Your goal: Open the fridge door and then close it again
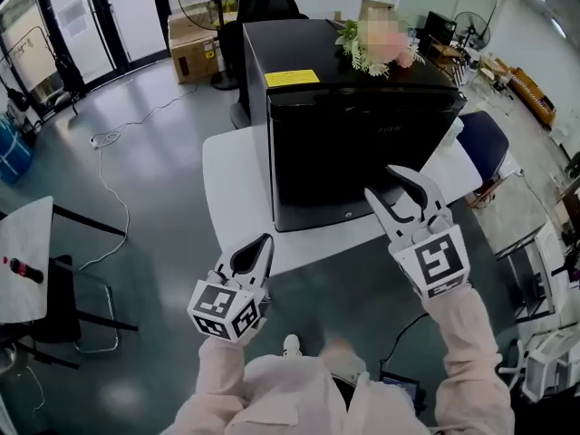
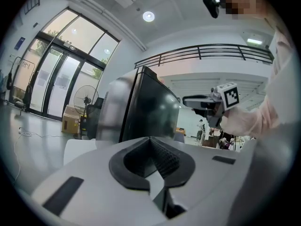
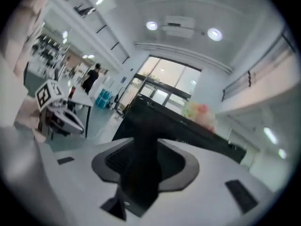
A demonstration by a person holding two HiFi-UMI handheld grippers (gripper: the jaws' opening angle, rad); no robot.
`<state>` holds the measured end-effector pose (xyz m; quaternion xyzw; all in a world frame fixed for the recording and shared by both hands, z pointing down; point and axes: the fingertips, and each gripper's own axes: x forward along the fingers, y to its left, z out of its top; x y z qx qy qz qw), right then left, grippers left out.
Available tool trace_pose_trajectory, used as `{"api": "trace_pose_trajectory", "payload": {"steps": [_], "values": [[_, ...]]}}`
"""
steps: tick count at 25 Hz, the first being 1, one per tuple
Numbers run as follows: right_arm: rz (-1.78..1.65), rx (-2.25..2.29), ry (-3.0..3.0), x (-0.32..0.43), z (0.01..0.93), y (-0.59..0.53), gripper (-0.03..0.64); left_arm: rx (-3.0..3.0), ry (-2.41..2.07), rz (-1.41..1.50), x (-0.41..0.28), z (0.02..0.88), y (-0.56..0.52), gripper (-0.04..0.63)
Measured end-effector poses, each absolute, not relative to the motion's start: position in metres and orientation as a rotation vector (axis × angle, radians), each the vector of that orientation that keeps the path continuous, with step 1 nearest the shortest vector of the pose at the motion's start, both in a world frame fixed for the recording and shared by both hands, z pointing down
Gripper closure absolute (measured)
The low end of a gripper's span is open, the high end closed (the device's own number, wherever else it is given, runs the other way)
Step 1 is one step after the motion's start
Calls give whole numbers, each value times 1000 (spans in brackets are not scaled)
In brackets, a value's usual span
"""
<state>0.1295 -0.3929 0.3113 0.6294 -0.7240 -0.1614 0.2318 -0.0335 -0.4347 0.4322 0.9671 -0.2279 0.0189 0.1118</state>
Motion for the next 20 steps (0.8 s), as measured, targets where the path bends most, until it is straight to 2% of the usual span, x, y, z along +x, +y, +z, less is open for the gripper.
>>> {"api": "trace_pose_trajectory", "payload": {"steps": [4,12,20], "values": [[-44,2041,-2204,150,335,-366,505,2813,-680,39,-34,436,-430,584],[261,2240,-2315,143,374,-345,602,2787,-738,-14,-42,430,-423,584],[223,2109,-2325,121,386,-354,607,2801,-833,-18,-54,427,-416,584]]}}
